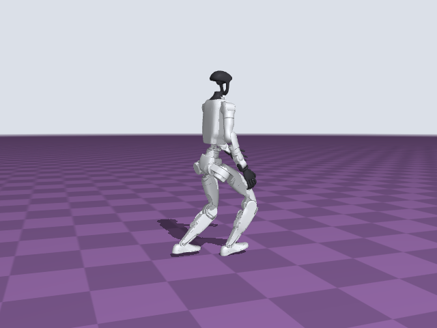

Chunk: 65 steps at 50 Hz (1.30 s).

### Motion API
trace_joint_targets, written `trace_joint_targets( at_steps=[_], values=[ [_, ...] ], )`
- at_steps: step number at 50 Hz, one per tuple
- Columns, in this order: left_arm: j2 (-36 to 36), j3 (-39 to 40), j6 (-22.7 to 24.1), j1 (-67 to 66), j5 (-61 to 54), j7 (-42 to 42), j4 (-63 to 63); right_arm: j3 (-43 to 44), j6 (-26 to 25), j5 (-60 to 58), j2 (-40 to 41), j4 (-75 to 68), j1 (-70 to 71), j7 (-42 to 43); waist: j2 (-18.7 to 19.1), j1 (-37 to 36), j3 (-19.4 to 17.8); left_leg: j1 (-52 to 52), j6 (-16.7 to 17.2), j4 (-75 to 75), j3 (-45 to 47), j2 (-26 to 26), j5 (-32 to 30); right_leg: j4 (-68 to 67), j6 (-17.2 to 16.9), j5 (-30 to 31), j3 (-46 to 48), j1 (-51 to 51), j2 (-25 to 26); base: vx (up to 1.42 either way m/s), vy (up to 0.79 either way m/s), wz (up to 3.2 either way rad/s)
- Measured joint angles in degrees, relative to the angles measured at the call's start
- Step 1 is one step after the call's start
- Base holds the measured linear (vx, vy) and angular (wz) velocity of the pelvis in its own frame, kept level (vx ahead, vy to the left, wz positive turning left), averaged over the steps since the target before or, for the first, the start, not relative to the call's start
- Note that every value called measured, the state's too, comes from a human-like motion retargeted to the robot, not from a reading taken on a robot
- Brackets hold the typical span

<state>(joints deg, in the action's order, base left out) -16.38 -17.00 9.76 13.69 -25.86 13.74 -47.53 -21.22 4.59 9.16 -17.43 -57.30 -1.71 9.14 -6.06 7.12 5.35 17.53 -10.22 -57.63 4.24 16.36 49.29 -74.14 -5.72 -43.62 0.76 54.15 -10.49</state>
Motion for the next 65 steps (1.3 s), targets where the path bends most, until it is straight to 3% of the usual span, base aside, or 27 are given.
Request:
trace_joint_targets(
  at_steps=[3,5,8,10,15,20,24,29,30,34,35,37,43,47,52,55,57,60,62,65],
  values=[
    [0.4,-0.2,0.3,-1.0,-0.6,-0.1,0.9,-0.4,0.1,0.6,0.1,-0.6,-0.5,0.8,2.6,-1.8,-1.1,-2.2,1.6,-9.3,-1.1,-4.2,0.7,-2.7,2.4,1.3,1.5,-2.5,4.9,-0.02,-0.05,-0.46],
    [0.8,-0.2,0.2,-2.9,-0.9,-0.2,0.5,-1.2,0.2,1.2,0.2,-1.1,-0.2,1.3,6.5,-3.8,-2.7,-3.7,4.1,-20.5,-1.7,-10.7,0.4,-5.6,5.6,1.4,4.8,-5.9,10.3,0.02,-0.05,-0.77],
    [1.7,-0.5,-0.7,-5.9,0.3,-0.8,-1.3,-1.9,0.0,1.0,-0.2,-0.9,1.7,2.2,11.2,-6.3,-4.4,-0.3,7.7,-37.2,-2.3,-19.8,-11.6,-6.6,10.5,-1.0,8.6,-10.6,16.3,-0.02,-0.06,-0.45],
    [2.6,-0.9,-1.7,-7.7,1.6,-1.4,-3.0,-2.4,0.1,0.3,-0.7,-0.4,3.4,2.9,12.2,-7.8,-4.8,5.4,7.1,-45.6,-2.7,-23.5,-16.9,-5.7,12.3,-2.8,9.3,-13.3,18.1,-0.06,-0.06,-0.02],
    [3.8,-1.5,-2.9,-12.9,3.6,-3.5,-7.2,-3.0,0.8,-1.1,-1.9,2.8,7.6,4.7,12.0,-12.1,-3.4,22.2,2.4,-49.1,-2.5,-26.3,-10.9,1.3,10.9,-4.4,7.5,-20.0,20.4,0.0,0.0,0.0],
    [4.0,-0.4,-2.7,-18.0,3.2,-4.7,-10.0,-2.2,1.7,-0.1,-2.6,7.4,10.4,6.0,9.9,-13.8,-1.4,33.4,3.0,-29.1,-0.6,-21.2,-5.1,7.4,7.4,-4.9,5.1,-26.7,18.7,0.0,0.0,-0.04],
    [4.1,0.3,-2.8,-20.2,2.4,-4.8,-12.1,-1.9,1.7,-0.2,-2.7,9.2,11.5,5.5,6.5,-12.1,1.5,38.3,4.2,-10.6,-0.6,-12.2,-4.8,8.0,5.2,-5.7,4.3,-28.5,13.3,0.01,0.05,0.35],
    [3.9,0.3,-3.6,-20.6,2.9,-4.9,-14.5,-2.6,1.0,-1.4,-1.0,7.6,9.5,3.6,1.2,-10.0,0.4,33.9,0.9,-12.9,2.2,-4.3,-6.7,-2.6,1.2,-5.5,1.9,-35.1,5.7,0.06,0.04,0.38],
    [3.9,0.3,-3.9,-20.3,2.9,-4.8,-15.1,-2.8,0.8,-1.6,-0.6,6.7,8.8,3.1,-0.6,-9.2,-0.3,32.0,-0.2,-13.9,3.4,-2.0,-6.7,-6.1,-0.4,-4.3,1.4,-37.0,3.0,0.08,0.04,0.62],
    [3.8,0.4,-4.4,-17.5,1.9,-4.4,-15.1,-3.6,0.0,-1.4,1.8,2.3,6.0,0.2,-5.0,-6.2,-2.2,24.9,-3.9,-13.8,5.5,4.2,-4.6,-22.1,-5.0,13.0,-0.7,-35.5,-4.5,0.0,0.05,0.34],
    [3.7,0.2,-4.4,-16.5,1.7,-4.2,-14.8,-3.7,-0.3,-1.4,2.3,1.2,5.5,-0.5,-5.5,-5.4,-2.4,23.4,-4.5,-13.3,5.5,5.1,-4.0,-25.6,-5.0,16.2,-1.2,-33.6,-5.9,-0.04,0.05,0.22],
    [3.5,-0.3,-4.3,-13.7,1.4,-3.7,-13.8,-3.8,-0.6,-1.7,2.8,-0.7,4.7,-1.6,-6.0,-3.6,-2.3,20.2,-4.8,-11.3,5.2,6.3,-3.1,-30.8,-3.2,16.8,-1.8,-28.5,-8.9,-0.03,0.04,0.24],
    [2.9,-0.5,-3.5,-4.8,1.1,-1.8,-9.1,-2.9,-0.7,-1.6,1.7,-2.1,2.3,-3.1,-4.6,1.4,-2.0,8.5,-4.0,-2.6,2.9,7.4,-1.4,-29.4,1.5,6.6,-2.3,-11.5,-13.2,-0.01,0.03,0.14],
    [2.2,-0.2,-2.0,-0.1,0.3,-1.0,-4.3,-1.7,-1.0,-1.1,0.6,-1.3,1.4,-3.0,-2.5,2.4,-1.8,2.4,-2.5,2.1,1.5,5.3,-1.1,-15.3,0.5,3.0,-1.2,-3.3,-9.4,0.0,0.0,0.0],
    [1.4,-0.4,-0.3,2.4,0.6,-0.8,0.4,-0.9,-1.2,-1.1,0.3,-1.9,1.0,-2.8,0.6,0.3,-0.5,-1.1,-0.4,1.0,0.5,0.3,0.2,1.5,-1.1,1.7,-1.4,0.0,0.6,0.0,-0.04,-0.25],
    [1.9,-0.4,0.3,1.1,-0.1,-0.7,1.9,-1.5,-1.0,-0.4,0.2,-2.8,0.5,-2.1,2.6,-1.2,-1.1,-2.8,1.4,-7.0,-0.7,-3.2,0.7,-1.5,0.9,3.4,-0.2,-2.5,4.7,-0.01,-0.05,-0.28],
    [2.4,-0.3,0.4,-0.9,-0.6,-0.9,1.9,-2.2,-0.8,0.0,0.3,-3.6,0.8,-1.6,6.1,-3.1,-2.3,-3.8,4.0,-17.0,-1.3,-9.3,0.3,-3.8,3.6,3.6,2.9,-6.0,9.7,0.03,-0.05,-0.67],
    [3.0,-0.3,0.0,-3.9,0.0,-1.8,0.8,-3.0,-0.9,-0.2,-0.2,-4.1,2.3,-1.3,12.2,-6.1,-4.1,-2.7,9.3,-33.3,-2.3,-20.1,-8.9,-4.2,8.7,1.8,7.8,-11.6,17.6,0.02,-0.06,-0.56],
    [3.7,-0.5,-1.0,-5.6,1.2,-2.8,-0.5,-3.3,-1.1,-1.0,-0.8,-4.0,3.5,-1.0,13.5,-7.3,-4.6,1.5,10.0,-41.4,-3.0,-24.1,-16.2,-3.4,11.0,-0.2,8.7,-14.3,19.7,-0.03,-0.07,0.04],
    [4.4,-0.7,-2.3,-7.4,2.5,-4.3,-2.8,-3.7,-1.2,-2.4,-1.9,-3.5,5.7,-0.4,13.9,-9.3,-4.6,9.1,7.4,-48.9,-3.4,-28.8,-17.2,-0.5,12.4,-2.4,8.7,-18.4,21.5,-0.02,-0.07,0.15]
  ],
)
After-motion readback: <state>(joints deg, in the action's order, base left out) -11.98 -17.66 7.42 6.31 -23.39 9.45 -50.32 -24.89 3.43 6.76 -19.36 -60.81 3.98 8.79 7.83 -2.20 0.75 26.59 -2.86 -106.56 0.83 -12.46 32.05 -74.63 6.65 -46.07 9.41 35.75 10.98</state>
